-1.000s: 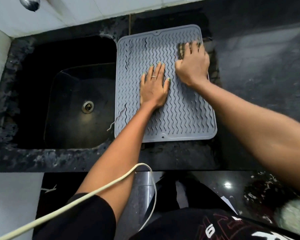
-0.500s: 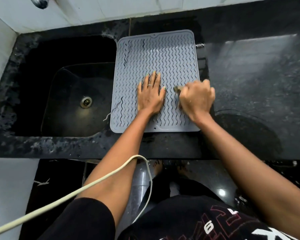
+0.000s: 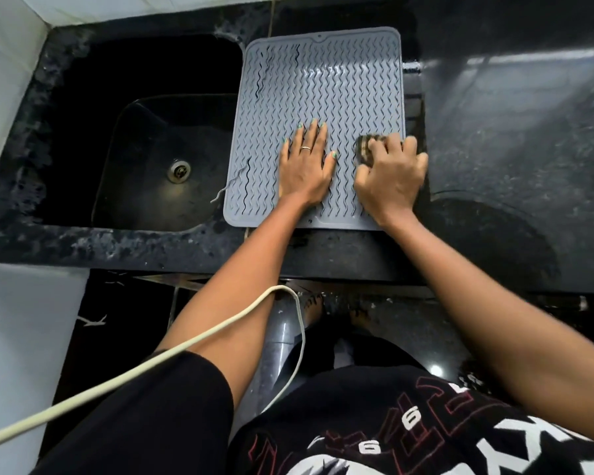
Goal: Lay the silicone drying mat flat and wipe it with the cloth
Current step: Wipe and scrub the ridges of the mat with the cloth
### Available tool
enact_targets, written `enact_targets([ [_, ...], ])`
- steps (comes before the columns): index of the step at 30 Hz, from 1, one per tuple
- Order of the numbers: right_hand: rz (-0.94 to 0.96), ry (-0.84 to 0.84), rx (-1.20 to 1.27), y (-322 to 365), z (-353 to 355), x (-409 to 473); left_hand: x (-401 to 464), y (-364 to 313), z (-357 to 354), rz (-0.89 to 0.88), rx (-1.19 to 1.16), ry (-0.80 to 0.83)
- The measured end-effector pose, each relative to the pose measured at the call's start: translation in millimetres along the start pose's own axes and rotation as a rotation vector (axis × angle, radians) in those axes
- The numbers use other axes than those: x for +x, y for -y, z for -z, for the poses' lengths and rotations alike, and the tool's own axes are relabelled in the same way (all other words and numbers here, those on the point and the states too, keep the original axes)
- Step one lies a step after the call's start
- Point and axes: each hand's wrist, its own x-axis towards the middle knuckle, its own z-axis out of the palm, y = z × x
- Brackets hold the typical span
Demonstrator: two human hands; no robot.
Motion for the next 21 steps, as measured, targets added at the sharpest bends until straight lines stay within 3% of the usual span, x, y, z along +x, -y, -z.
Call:
enact_targets([
  [4, 0.015, 0.012, 0.005, -2, 18, -34, -2, -1, 0, 0.0, -0.025, 0.016],
  [9, -0.208, -0.089, 0.381, 11, 32, 30, -5, 1, 0, -0.003, -0.015, 0.008],
  [15, -0.006, 0.224, 0.056, 12, -3, 86, -9, 0, 1, 0.002, 0.004, 0.012],
  [21, 0.083, -0.023, 0.046, 6, -7, 16, -11, -1, 1, 0.005, 0.002, 0.013],
])
